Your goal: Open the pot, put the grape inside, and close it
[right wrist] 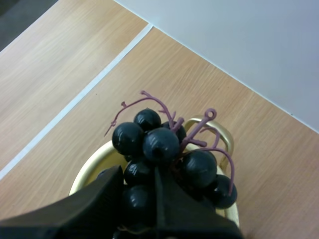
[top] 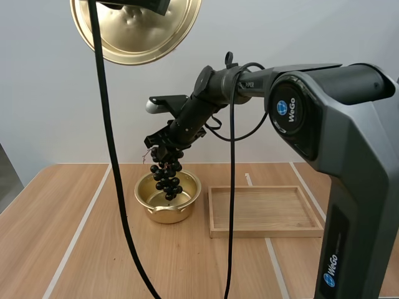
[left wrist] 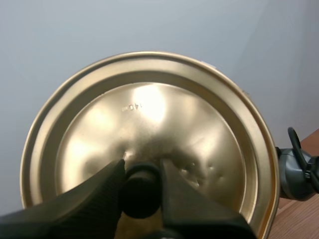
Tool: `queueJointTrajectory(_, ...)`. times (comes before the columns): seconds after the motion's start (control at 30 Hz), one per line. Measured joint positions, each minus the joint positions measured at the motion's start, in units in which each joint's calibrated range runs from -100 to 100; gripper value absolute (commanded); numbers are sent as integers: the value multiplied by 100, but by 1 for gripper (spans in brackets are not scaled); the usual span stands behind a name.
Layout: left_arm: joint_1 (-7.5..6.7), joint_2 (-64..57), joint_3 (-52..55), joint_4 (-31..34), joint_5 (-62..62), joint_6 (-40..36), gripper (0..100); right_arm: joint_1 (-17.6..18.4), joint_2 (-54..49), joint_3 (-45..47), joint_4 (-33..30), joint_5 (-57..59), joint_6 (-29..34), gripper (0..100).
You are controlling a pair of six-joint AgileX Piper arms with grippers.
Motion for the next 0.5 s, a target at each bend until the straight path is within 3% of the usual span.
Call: queueJointTrajectory(0.5, 0, 0, 0, 0, 18, 0, 0, 0, 437, 13, 43, 170, -28, 0)
